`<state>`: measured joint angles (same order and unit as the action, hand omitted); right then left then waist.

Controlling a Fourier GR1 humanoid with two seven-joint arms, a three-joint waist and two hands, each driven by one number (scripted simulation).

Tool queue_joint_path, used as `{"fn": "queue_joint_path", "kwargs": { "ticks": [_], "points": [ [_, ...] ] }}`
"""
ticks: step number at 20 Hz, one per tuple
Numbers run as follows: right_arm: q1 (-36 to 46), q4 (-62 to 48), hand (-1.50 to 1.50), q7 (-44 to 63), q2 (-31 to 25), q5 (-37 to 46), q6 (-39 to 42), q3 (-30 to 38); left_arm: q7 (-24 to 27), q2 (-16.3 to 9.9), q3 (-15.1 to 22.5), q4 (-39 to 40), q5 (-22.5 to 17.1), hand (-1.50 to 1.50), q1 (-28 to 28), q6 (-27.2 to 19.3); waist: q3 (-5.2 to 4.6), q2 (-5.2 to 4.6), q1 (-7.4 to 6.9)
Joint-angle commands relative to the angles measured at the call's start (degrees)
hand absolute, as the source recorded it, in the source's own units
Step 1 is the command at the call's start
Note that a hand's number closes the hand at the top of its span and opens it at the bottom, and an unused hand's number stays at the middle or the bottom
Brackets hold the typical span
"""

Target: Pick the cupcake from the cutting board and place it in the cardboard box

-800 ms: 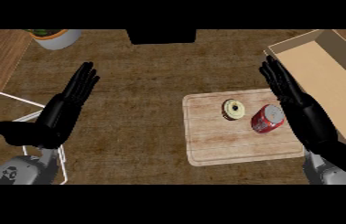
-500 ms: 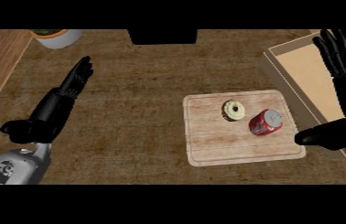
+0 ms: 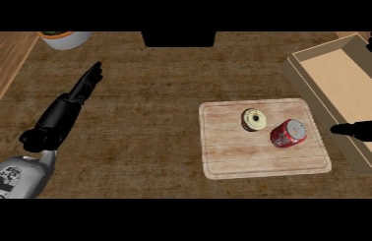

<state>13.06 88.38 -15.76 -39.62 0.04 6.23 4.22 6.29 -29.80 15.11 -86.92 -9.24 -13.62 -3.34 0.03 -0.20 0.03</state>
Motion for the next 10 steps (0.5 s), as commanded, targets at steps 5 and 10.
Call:
{"fn": "queue_joint_path", "kwargs": {
  "ticks": [5,10],
  "points": [
    [2.6,-1.0,-1.5,-2.7,-5.0,13.0,3.9,-6.6,1.5,1.2,-0.8,0.9,1.6,0.0,0.6,1.8,-0.06,0.12,-0.55],
    [7.2,7.1,-1.5,13.1,-10.4,19.5,12.2,-14.9,0.1,0.6,-0.9,0.9,1.3,0.0,-0.5,3.0,-0.23,0.28,-1.12]
  ]
}}
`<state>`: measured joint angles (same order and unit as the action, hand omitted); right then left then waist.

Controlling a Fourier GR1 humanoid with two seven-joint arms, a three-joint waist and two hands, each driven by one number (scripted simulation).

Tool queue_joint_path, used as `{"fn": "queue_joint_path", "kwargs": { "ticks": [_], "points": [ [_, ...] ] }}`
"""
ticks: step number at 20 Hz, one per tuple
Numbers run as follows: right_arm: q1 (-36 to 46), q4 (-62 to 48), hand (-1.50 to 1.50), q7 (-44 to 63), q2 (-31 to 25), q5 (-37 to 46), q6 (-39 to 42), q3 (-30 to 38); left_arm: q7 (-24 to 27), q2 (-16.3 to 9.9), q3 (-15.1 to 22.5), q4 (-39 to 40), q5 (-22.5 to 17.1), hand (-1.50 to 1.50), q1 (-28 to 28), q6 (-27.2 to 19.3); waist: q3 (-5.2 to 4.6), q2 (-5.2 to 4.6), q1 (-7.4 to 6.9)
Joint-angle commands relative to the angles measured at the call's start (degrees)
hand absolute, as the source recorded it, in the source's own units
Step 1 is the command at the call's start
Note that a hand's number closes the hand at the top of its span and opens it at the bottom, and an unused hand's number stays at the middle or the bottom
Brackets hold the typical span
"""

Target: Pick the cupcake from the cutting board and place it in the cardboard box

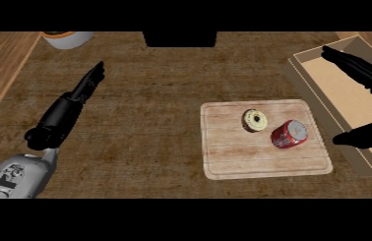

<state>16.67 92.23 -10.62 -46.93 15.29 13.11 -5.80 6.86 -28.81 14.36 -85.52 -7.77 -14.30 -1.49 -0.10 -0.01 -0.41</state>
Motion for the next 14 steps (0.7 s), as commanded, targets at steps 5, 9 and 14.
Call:
{"fn": "queue_joint_path", "kwargs": {
  "ticks": [5,9,14],
  "points": [
    [6.4,10.4,-1.5,19.8,-0.2,6.6,12.9,-11.4,-2.3,1.0,0.8,-4.4,2.1,0.0,2.5,-0.9,0.01,0.3,-0.32],
    [8.9,14.7,-1.5,31.3,4.7,11.5,16.5,-17.4,0.7,0.6,-1.6,0.4,0.8,0.0,1.1,2.5,-0.01,0.18,0.16],
    [7.6,15.5,-1.5,39.7,11.2,14.9,20.2,-20.8,-2.1,0.8,-4.0,0.6,1.6,0.0,-1.1,3.4,0.06,0.08,0.23]
  ]
}}
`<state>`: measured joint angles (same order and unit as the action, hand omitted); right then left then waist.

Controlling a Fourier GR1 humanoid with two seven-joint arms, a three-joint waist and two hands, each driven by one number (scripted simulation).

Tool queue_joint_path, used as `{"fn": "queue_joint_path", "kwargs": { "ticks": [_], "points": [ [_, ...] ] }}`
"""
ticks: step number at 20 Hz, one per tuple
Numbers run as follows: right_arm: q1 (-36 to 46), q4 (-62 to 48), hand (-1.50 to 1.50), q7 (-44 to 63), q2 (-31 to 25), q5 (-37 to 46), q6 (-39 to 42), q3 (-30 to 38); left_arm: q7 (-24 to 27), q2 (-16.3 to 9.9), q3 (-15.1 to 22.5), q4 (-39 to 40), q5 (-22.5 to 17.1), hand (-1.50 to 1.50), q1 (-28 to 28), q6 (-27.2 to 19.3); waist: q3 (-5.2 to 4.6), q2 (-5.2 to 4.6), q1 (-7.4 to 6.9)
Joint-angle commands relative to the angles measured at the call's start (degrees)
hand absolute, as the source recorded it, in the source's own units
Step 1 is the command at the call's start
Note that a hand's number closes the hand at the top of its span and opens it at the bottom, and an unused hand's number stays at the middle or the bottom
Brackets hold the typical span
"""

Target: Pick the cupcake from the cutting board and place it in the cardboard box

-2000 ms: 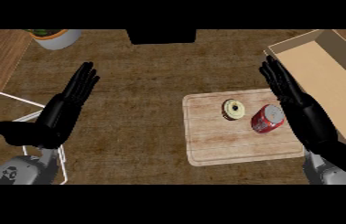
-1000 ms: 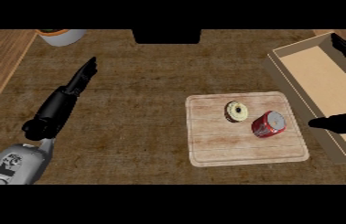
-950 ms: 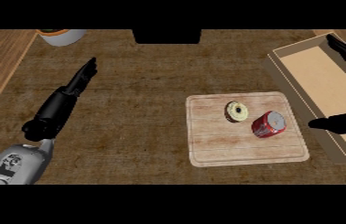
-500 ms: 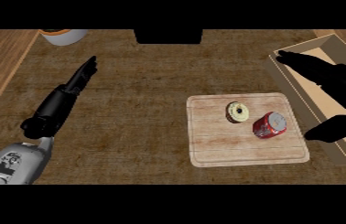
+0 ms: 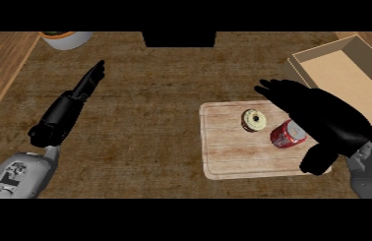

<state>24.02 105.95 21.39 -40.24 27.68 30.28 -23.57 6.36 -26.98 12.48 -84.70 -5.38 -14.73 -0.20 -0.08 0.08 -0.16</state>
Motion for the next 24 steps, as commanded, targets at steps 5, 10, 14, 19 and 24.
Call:
{"fn": "queue_joint_path", "kwargs": {
  "ticks": [5,10,14,19,24],
  "points": [
    [1.4,0.2,-1.5,13.6,11.4,4.0,7.6,-3.8,-1.6,1.4,-3.7,2.3,0.8,0.0,-3.2,3.1,0.05,-0.06,0.2],
    [3.2,-4.0,-1.5,11.5,15.6,9.0,9.1,-2.0,-1.7,4.5,-3.6,-1.6,4.2,0.0,0.1,3.0,0.07,-0.09,-0.01],
    [0.5,-7.1,-1.5,8.7,16.5,16.7,3.8,-4.1,-5.1,4.7,-4.5,-4.0,3.8,0.0,-0.1,4.9,0.09,-0.08,0.0],
    [-2.9,-5.6,-1.5,5.0,16.9,20.5,4.3,-2.4,-3.9,5.6,-7.4,-4.5,5.2,0.0,1.1,6.6,0.08,-0.05,0.16],
    [0.0,-15.7,-1.5,0.6,16.5,24.7,3.0,-1.5,-2.8,7.1,-8.1,-2.4,6.2,0.0,1.8,7.0,0.08,-0.12,0.02]
  ]
}}
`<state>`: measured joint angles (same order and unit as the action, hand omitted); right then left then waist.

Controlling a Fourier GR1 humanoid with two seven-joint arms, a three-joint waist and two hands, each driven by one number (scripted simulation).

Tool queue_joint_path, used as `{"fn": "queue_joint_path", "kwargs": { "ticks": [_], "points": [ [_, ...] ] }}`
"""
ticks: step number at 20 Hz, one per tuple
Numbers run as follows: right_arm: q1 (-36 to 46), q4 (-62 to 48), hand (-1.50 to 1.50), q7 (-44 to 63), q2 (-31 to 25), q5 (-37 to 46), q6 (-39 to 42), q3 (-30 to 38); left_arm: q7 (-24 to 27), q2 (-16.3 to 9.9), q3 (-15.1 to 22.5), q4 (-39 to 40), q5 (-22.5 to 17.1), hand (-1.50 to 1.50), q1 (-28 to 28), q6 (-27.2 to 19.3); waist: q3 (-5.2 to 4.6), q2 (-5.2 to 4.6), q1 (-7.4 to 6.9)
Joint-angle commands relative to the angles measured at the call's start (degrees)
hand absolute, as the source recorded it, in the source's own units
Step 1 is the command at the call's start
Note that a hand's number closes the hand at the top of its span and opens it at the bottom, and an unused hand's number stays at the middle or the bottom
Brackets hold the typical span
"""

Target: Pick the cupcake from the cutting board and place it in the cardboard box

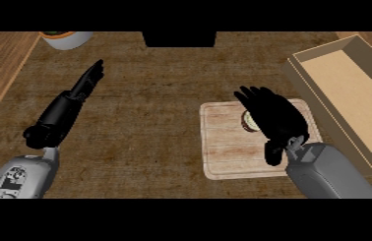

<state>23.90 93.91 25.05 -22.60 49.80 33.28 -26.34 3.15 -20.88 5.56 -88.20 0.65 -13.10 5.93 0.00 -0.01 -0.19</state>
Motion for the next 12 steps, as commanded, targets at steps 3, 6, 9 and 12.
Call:
{"fn": "queue_joint_path", "kwargs": {
  "ticks": [3,6,9,12],
  "points": [
    [1.6,-6.8,-1.5,-4.2,2.2,5.4,-0.9,2.5,1.7,2.5,-0.2,0.2,2.9,0.0,1.8,1.5,-0.01,-0.01,-0.03],
    [-1.3,-5.0,-1.5,-2.3,4.7,8.6,-1.8,0.9,-0.2,3.5,-1.7,0.9,3.4,0.0,-1.6,1.6,-0.01,0.01,0.19],
    [-1.0,-8.7,-1.5,-7.0,5.4,8.5,-3.0,3.2,3.4,3.2,-3.5,1.5,3.0,0.0,0.8,3.5,-0.01,0.0,0.09],
    [-5.3,-9.6,-1.5,-10.1,4.5,10.8,-7.3,1.9,1.2,4.7,-1.6,-4.3,4.8,0.0,5.6,2.1,0.0,0.05,0.01]
  ]
}}
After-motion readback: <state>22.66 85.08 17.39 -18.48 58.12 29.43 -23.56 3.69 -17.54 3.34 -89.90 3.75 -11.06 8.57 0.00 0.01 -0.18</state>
